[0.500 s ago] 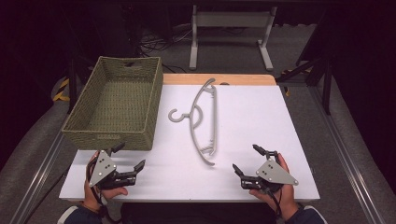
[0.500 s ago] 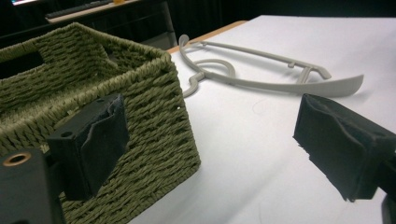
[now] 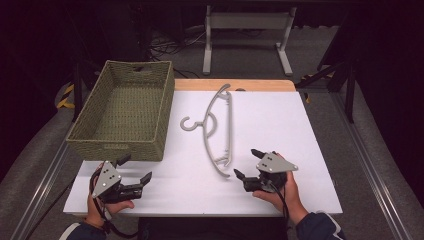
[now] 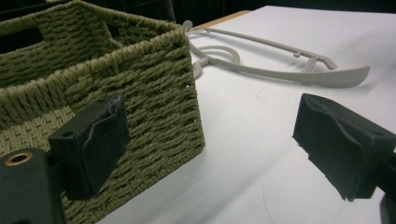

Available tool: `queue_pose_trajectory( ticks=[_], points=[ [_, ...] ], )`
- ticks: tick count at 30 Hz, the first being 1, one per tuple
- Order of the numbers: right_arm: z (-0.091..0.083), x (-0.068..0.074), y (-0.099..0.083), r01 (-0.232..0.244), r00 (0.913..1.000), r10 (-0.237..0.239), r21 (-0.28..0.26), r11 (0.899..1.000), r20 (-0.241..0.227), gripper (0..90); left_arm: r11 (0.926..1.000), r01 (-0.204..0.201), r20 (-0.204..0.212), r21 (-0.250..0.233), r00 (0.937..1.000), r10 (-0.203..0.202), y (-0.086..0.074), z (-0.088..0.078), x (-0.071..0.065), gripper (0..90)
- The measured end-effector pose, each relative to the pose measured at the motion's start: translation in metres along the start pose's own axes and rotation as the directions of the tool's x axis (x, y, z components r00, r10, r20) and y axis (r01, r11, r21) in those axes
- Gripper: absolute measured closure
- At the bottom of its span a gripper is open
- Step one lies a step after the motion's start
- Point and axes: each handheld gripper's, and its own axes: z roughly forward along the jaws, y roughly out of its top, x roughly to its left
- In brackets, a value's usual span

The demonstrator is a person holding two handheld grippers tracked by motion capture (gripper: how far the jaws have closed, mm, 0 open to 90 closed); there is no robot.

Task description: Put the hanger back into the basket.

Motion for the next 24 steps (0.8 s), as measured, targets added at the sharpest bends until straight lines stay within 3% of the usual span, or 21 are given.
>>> queue_pose_trajectory(
  ticks=[5, 8, 9, 10, 13, 17, 18, 19, 20, 24],
  points=[
    [0.023, 0.004, 0.02, -0.018, 0.9967, 0.024, 0.074, 0.997, -0.078, 21.5, 0.9999, -0.004, 0.015, 0.012, 0.9999, 0.004, -0.001, 0.0, -0.002, 11.0],
    [0.035, 0.008, 0.028, -0.007, 0.9953, 0.019, 0.121, 0.993, -0.095, 23.0, 0.9999, 0.001, 0.013, 0.013, 0.9999, -0.002, -0.002, 0.001, -0.002, 10.3],
    [0.046, 0.01, 0.034, -0.007, 0.9912, 0.028, 0.16, 0.987, -0.13, 26.6, 0.9999, 0.004, 0.014, 0.012, 0.9999, -0.004, -0.002, 0.001, -0.002, 10.3],
    [0.055, 0.012, 0.037, -0.002, 0.9911, 0.027, 0.189, 0.982, -0.13, 27.5, 0.9999, -0.001, 0.018, 0.017, 0.9998, 0.001, -0.002, 0.001, -0.001, 9.9],
    [0.081, 0.013, 0.043, -0.024, 0.9855, 0.07, 0.282, 0.959, -0.155, 32.1, 0.9996, -0.006, 0.022, 0.029, 0.9997, 0.005, -0.004, 0.001, -0.003, 9.7],
    [0.109, 0.012, 0.044, -0.045, 0.9802, 0.112, 0.367, 0.929, -0.163, 35.6, 0.9997, 0.003, 0.02, 0.026, 0.9998, -0.003, -0.005, -0.003, -0.003, 9.8],
    [0.109, 0.012, 0.044, -0.045, 0.9802, 0.112, 0.367, 0.929, -0.163, 35.6, 0.9997, 0.003, 0.02, 0.026, 0.9998, -0.003, -0.005, -0.003, -0.003, 9.9],
    [0.124, 0.01, 0.044, -0.059, 0.9729, 0.148, 0.431, 0.9, -0.177, 38.1, 0.9996, 0.006, 0.019, 0.028, 0.9998, -0.006, -0.005, -0.004, -0.002, 9.9],
    [0.127, 0.009, 0.044, -0.065, 0.9728, 0.155, 0.44, 0.896, -0.172, 40.6, 0.9996, 0.009, 0.024, 0.026, 0.9997, -0.01, -0.006, -0.004, -0.002, 10.0],
    [0.143, 0.004, 0.045, -0.069, 0.9679, 0.181, 0.511, 0.857, -0.174, 52.3, 0.9995, 0.015, 0.028, 0.027, 0.9995, -0.016, -0.006, -0.004, -0.002, 10.0]
  ],
)
